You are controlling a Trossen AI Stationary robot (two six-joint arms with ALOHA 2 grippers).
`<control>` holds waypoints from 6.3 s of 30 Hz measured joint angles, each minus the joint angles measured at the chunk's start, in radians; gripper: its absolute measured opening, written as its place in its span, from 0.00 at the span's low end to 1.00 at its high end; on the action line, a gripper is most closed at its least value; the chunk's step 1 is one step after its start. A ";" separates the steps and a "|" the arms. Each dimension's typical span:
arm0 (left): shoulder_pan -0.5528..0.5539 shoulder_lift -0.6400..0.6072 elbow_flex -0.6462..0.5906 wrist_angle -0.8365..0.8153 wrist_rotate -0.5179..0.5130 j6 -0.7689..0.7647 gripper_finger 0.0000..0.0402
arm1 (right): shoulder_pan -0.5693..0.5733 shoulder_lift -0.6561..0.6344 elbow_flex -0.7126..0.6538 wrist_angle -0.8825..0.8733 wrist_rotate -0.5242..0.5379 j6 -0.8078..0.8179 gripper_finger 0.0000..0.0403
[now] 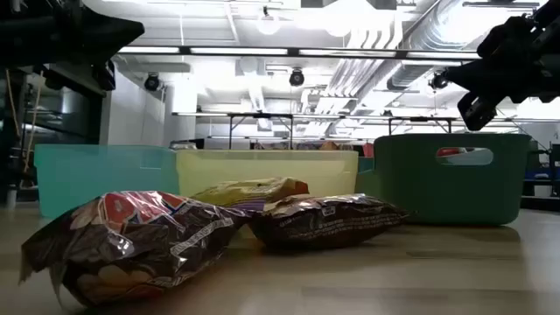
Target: Sort candy
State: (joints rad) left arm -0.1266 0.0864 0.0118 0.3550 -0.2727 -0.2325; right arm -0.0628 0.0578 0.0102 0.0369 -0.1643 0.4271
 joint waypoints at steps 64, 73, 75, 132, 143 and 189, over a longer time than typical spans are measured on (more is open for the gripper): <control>0.000 0.000 0.000 0.000 0.000 0.000 0.00 | 0.000 0.000 0.000 0.000 0.000 0.000 0.00; 0.000 0.000 0.000 0.000 0.000 0.000 0.00 | 0.000 0.000 0.000 0.000 0.000 0.000 0.00; 0.000 0.000 0.000 0.000 0.000 0.000 0.00 | 0.000 0.000 0.000 0.000 0.000 0.001 0.00; 0.000 0.000 0.000 0.000 0.000 0.000 0.00 | 0.000 0.000 0.000 0.000 0.000 0.000 0.00; 0.000 0.000 0.000 0.000 0.000 0.000 0.00 | 0.000 0.000 0.000 0.000 0.000 0.001 0.00; 0.000 0.000 0.000 0.000 0.000 0.000 0.00 | -0.178 0.439 0.396 0.067 0.461 0.191 0.05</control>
State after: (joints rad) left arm -0.1265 0.0864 0.0119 0.3550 -0.2729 -0.2325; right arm -0.2412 0.4965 0.4064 0.1039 0.2972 0.6182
